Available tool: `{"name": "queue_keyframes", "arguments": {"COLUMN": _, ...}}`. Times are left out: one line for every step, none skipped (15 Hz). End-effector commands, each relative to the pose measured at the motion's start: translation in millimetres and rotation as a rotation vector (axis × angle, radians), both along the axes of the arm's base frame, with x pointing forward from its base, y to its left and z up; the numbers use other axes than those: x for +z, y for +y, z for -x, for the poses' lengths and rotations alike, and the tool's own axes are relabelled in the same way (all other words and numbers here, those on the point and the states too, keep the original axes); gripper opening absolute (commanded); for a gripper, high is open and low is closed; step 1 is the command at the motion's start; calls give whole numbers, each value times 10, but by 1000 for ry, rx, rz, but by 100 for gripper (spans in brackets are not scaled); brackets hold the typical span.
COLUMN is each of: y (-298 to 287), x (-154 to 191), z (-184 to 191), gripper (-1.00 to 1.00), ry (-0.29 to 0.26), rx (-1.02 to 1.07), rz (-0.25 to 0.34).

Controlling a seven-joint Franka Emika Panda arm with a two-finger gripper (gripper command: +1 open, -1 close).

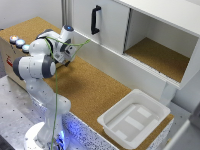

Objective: Push the drawer

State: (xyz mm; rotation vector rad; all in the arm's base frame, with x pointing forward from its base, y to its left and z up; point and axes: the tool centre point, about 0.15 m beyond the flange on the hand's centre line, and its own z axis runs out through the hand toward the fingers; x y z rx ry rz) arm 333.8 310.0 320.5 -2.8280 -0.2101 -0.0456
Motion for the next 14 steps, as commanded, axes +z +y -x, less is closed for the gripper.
{"name": "queue_keyframes", "arguments": {"y": 373, "x": -207, "z": -119, "gripper": -100, "ry": 38, "rx": 24, "rz": -17}}
{"name": "queue_keyframes", "arguments": {"y": 398, "x": -196, "z": -115, "gripper": -100, "ry": 37, "rx": 21, "rz": -20}}
{"name": "queue_keyframes", "arguments": {"y": 411, "x": -185, "z": -112, "gripper": -100, "ry": 35, "rx": 15, "rz": -21}}
{"name": "queue_keyframes", "arguments": {"y": 403, "x": -164, "z": -107, "gripper": 100, "ry": 32, "rx": 0, "rz": -17}}
{"name": "queue_keyframes", "arguments": {"y": 375, "x": -132, "z": -96, "gripper": 100, "ry": 29, "rx": -16, "rz": -15}}
{"name": "queue_keyframes", "arguments": {"y": 331, "x": -94, "z": -76, "gripper": 100, "ry": 24, "rx": -31, "rz": -16}}
{"name": "queue_keyframes", "arguments": {"y": 290, "x": -67, "z": -56, "gripper": 100, "ry": 20, "rx": -45, "rz": -18}}
{"name": "queue_keyframes", "arguments": {"y": 216, "x": -20, "z": -20, "gripper": 100, "ry": 12, "rx": -65, "rz": -19}}
{"name": "queue_keyframes", "arguments": {"y": 153, "x": 13, "z": 5, "gripper": 100, "ry": 9, "rx": -83, "rz": -22}}
{"name": "queue_keyframes", "arguments": {"y": 105, "x": 45, "z": 24, "gripper": 100, "ry": 3, "rx": -97, "rz": -27}}
{"name": "queue_keyframes", "arguments": {"y": 66, "x": 83, "z": 36, "gripper": 100, "ry": -6, "rx": -112, "rz": -30}}
{"name": "queue_keyframes", "arguments": {"y": 44, "x": 122, "z": 41, "gripper": 100, "ry": -15, "rx": -118, "rz": -29}}
{"name": "queue_keyframes", "arguments": {"y": 17, "x": 163, "z": 38, "gripper": 100, "ry": -23, "rx": -125, "rz": -33}}
{"name": "queue_keyframes", "arguments": {"y": -15, "x": 213, "z": 39, "gripper": 100, "ry": -32, "rx": -137, "rz": -35}}
